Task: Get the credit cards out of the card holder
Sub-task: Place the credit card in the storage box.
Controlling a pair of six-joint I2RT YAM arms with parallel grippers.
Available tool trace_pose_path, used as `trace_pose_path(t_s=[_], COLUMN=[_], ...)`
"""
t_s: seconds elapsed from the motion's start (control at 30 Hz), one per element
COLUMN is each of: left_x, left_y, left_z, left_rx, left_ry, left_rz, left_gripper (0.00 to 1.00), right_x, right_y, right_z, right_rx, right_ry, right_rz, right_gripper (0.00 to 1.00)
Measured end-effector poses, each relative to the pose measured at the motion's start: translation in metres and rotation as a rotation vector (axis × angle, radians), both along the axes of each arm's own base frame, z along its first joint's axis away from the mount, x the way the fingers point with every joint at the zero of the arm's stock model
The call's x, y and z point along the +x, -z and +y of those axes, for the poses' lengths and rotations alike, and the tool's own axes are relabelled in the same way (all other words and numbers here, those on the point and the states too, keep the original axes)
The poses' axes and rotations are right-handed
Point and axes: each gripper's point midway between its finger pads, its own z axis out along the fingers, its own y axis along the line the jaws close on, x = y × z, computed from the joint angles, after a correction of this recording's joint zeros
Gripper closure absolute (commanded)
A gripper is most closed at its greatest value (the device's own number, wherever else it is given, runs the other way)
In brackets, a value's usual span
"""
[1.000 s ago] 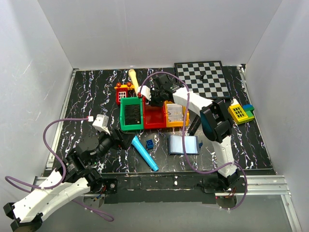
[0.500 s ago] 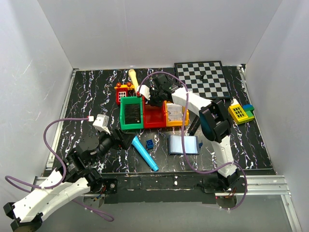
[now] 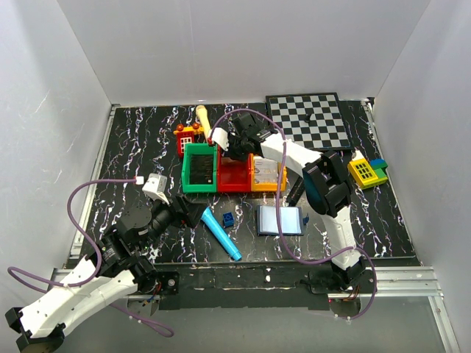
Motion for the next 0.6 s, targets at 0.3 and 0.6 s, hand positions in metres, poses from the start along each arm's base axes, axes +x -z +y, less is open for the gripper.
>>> trace_pose_path(t_s=[0.3,0.6], left_x=[-0.001,-0.001], left_y=[0.001,0.001], left_z=[-0.001,-0.001], left_rx=[0.0,0.0], left_ry=[0.006,0.01], left_rz=[0.002,0.003], left_gripper=[0.23,0.23], right_x=[0.01,0.034], right_y=[-0.004,-0.017], right_z=[-0.001,-0.008], right_rx=[-0.003,-0.008], right_ry=[0.056,0.127], right_rz=[-0.04,-0.134], right_gripper=[0.5,0.5])
